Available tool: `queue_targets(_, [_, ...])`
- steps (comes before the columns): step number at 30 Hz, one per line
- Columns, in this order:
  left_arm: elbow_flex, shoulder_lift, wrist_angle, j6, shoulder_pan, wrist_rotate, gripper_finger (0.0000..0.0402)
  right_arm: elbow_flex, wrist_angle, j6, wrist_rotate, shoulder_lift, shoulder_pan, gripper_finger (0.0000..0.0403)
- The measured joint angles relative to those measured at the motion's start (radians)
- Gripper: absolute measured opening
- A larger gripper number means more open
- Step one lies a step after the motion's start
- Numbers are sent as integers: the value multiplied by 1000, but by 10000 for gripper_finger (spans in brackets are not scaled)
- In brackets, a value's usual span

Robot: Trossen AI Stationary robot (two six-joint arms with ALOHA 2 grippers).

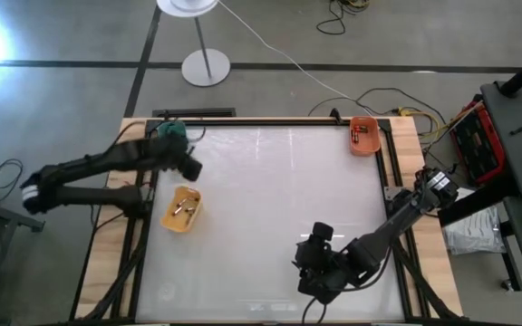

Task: Sort batteries
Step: Put the black battery into the green bin

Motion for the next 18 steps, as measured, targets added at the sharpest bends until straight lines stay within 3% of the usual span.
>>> queue_targets(4, [40,135,-62,104,247,168,7,4,0,-34,-3,-2,-1,235])
queue_targets(9, [132,312,-212,173,470,192,7,-10,-5,-70,-49,-2,13,230])
queue_targets(18, [306,531,-282,90,612,188,7,-56,-1,-79,-52,-2,73,227])
